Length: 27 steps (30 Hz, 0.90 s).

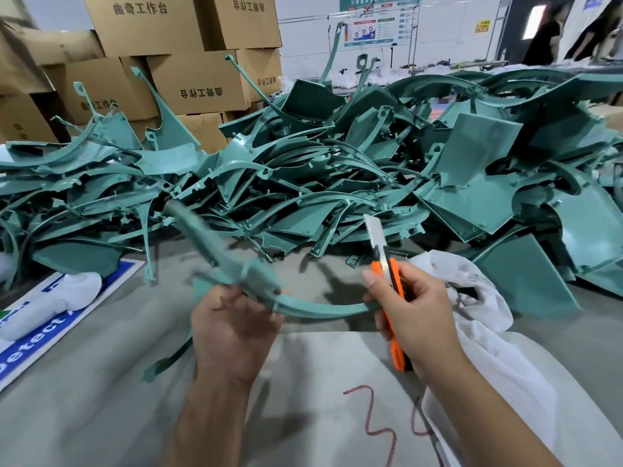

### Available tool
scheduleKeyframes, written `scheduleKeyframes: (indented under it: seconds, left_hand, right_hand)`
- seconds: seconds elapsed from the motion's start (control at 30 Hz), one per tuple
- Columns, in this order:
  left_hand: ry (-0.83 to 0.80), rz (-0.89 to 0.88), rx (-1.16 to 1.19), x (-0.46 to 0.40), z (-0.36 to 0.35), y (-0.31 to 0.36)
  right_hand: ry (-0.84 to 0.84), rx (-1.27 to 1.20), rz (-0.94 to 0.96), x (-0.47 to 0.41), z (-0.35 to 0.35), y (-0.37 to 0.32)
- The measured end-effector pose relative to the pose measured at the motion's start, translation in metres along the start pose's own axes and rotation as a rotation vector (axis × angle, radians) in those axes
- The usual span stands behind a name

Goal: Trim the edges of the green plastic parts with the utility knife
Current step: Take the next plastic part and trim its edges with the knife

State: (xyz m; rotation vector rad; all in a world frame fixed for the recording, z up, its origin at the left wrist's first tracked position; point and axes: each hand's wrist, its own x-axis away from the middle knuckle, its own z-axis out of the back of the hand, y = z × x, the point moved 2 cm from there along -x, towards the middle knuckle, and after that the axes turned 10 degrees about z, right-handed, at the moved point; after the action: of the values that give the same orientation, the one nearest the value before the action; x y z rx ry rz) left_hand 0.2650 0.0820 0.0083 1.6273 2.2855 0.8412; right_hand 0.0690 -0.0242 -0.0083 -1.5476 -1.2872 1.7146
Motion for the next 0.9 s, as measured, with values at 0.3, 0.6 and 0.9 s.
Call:
scheduleKeyframes:
  seconds: [0.3, 0.6, 0.9]
  left_hand:
    - [0.110, -0.029, 0.012, -0.001, -0.010, -0.001]
    - [0.040, 0.020, 0.240, 0.003, -0.020, -0.019]
    - [0.030, 0.068, 0.285, -0.002, -0.022, -0.031]
  right_hand:
    - [0.237, 0.108, 0.218, 0.001, 0.008, -0.014]
    - [-0.242, 0.434, 0.445, 0.021, -0.030, -0.026]
    - [-0.329, 0.636, 0.390, 0.021, -0.030, -0.020]
